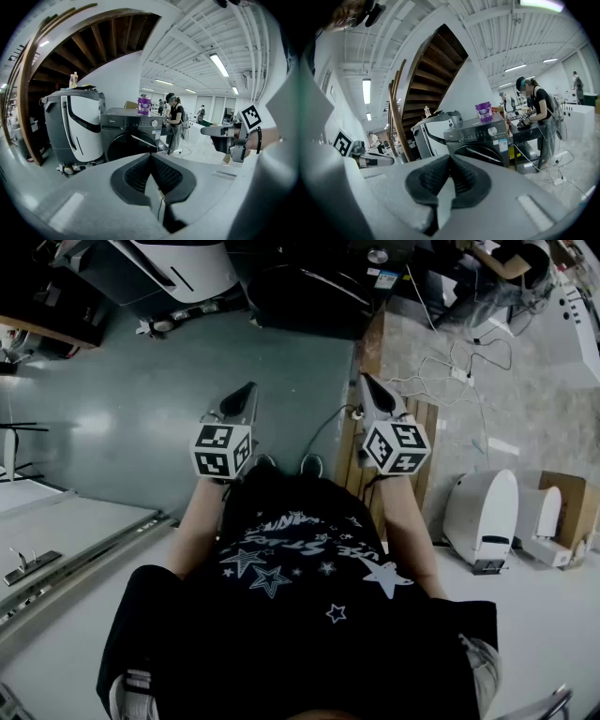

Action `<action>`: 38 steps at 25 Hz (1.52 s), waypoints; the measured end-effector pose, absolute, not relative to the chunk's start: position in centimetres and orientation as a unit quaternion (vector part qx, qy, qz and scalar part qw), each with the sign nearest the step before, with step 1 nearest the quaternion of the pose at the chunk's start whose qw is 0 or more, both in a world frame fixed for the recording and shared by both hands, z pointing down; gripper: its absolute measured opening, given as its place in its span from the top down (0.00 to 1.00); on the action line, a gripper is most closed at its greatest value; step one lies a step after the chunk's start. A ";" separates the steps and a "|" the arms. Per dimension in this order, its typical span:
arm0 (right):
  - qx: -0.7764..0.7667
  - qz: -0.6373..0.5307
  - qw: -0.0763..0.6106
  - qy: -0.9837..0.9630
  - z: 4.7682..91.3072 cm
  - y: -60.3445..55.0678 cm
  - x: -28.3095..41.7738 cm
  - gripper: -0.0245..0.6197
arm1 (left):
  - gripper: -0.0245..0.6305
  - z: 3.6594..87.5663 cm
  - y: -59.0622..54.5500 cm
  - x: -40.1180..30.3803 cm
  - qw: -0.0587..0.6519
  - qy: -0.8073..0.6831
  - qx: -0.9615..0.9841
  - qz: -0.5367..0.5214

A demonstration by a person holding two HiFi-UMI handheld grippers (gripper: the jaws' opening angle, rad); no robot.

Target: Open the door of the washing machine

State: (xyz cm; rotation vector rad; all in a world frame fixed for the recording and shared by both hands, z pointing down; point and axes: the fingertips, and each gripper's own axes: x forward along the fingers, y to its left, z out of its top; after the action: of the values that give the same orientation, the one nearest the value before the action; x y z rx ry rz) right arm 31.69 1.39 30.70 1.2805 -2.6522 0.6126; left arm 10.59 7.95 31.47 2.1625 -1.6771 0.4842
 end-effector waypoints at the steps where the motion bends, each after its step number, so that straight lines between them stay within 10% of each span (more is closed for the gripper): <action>1: 0.423 0.202 0.066 -0.881 30.7 1.3 32.1 0.95 | 0.95 31.4 7.8 11.0 0.177 -0.594 0.766 0.171; 13: 0.422 0.224 0.064 -0.876 33.0 0.9 35.2 0.95 | 0.95 31.2 8.6 12.7 0.184 -0.609 0.755 0.158; 20: 0.410 0.216 0.089 -0.882 34.3 -0.8 32.6 0.53 | 0.95 31.2 7.3 10.3 0.186 -0.617 0.750 0.151; 38: 0.501 0.227 0.202 -0.811 42.5 -17.2 26.9 0.50 | 0.95 40.2 -11.2 2.8 0.246 -0.499 0.809 0.188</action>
State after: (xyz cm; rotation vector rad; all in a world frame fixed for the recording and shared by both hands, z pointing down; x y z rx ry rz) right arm 26.88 -17.21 42.49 1.3980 -2.2628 0.6326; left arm 2.77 -11.15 40.21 2.2081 -1.3601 0.5132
